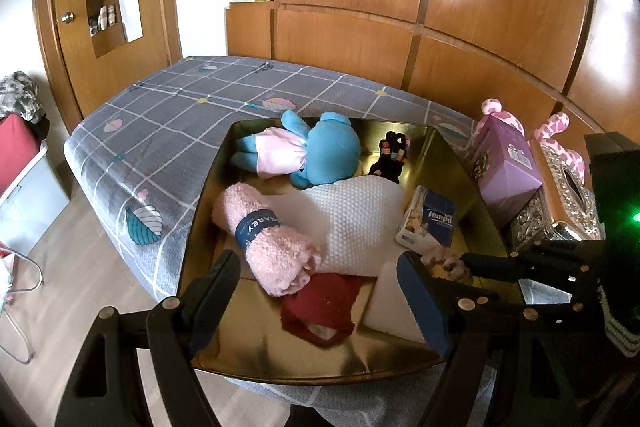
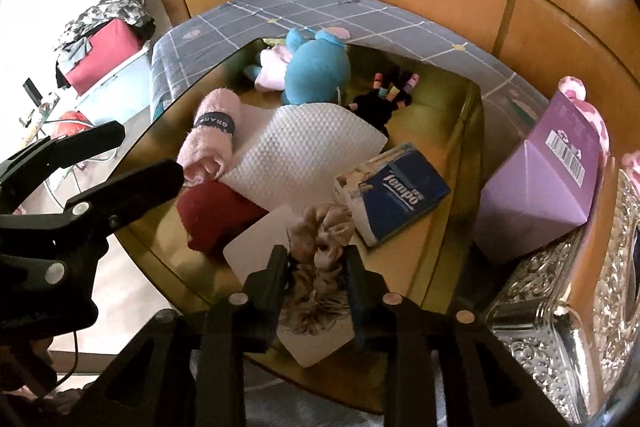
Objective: Organize soft objects
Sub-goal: 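Carry the brown scrunchie with the right tool into the gold tray and release, then move both tools back over the white sock and bandage on the bed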
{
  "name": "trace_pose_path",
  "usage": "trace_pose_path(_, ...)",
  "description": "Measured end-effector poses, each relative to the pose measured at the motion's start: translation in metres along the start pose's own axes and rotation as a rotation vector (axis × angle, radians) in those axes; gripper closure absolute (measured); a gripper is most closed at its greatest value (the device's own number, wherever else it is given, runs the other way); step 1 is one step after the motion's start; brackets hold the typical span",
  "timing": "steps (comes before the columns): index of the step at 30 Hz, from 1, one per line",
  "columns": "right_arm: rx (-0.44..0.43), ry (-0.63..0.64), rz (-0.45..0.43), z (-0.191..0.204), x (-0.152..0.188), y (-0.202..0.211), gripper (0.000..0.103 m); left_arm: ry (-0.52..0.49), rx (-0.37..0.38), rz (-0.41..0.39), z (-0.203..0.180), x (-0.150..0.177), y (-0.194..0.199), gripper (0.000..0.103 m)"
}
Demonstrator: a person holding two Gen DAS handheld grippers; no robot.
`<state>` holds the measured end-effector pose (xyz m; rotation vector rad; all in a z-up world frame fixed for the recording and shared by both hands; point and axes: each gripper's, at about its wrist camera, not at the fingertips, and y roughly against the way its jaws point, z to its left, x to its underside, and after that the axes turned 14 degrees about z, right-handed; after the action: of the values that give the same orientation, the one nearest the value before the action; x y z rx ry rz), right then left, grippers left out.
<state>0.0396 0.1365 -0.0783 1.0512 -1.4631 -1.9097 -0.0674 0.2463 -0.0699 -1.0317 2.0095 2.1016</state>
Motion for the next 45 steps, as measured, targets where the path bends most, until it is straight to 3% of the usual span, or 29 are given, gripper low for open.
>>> trace_pose_path(28,0.024,-0.147,-0.189,-0.038,0.035,0.067,0.061,-0.069,-0.003,-0.047,-0.02,0.001,0.016,0.022)
trace_pose_path(38,0.042,-0.372,-0.246,-0.116,0.091,0.1,0.061,-0.154,0.01,-0.056,-0.05,0.0,0.022,0.022)
trace_pose_path(45,0.117,-0.57,-0.27,-0.18,0.145,0.12,0.061,-0.22,0.035,-0.062,-0.076,0.0,0.028,0.022)
